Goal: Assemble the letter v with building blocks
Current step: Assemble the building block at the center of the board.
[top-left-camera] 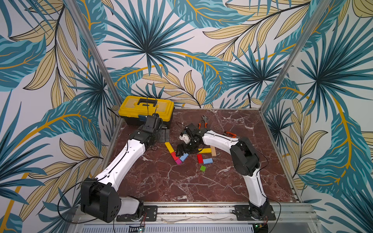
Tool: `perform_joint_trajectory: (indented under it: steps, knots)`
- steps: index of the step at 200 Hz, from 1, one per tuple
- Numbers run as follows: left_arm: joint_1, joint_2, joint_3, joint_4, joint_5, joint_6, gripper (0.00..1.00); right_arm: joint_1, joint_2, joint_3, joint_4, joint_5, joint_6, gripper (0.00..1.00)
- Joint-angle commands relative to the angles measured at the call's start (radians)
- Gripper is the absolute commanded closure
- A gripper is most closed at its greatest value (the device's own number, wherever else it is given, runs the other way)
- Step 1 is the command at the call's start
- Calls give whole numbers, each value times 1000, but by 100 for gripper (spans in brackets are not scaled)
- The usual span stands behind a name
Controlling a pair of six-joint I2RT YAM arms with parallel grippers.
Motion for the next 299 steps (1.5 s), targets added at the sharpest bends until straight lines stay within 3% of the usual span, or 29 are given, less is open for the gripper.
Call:
perform_joint_trajectory:
  steps: [1,241,299]
  knots:
    - [8,-18,-17,20,7,-4,0,9,-6,-24,-12,2,7,0]
    - [9,-14,-18,22,19,-3,0,15,-36,-67,-3,14,15,1]
    - [9,-8,-10,22,38,-7,0,12,-132,-34,-101,229,-53,0]
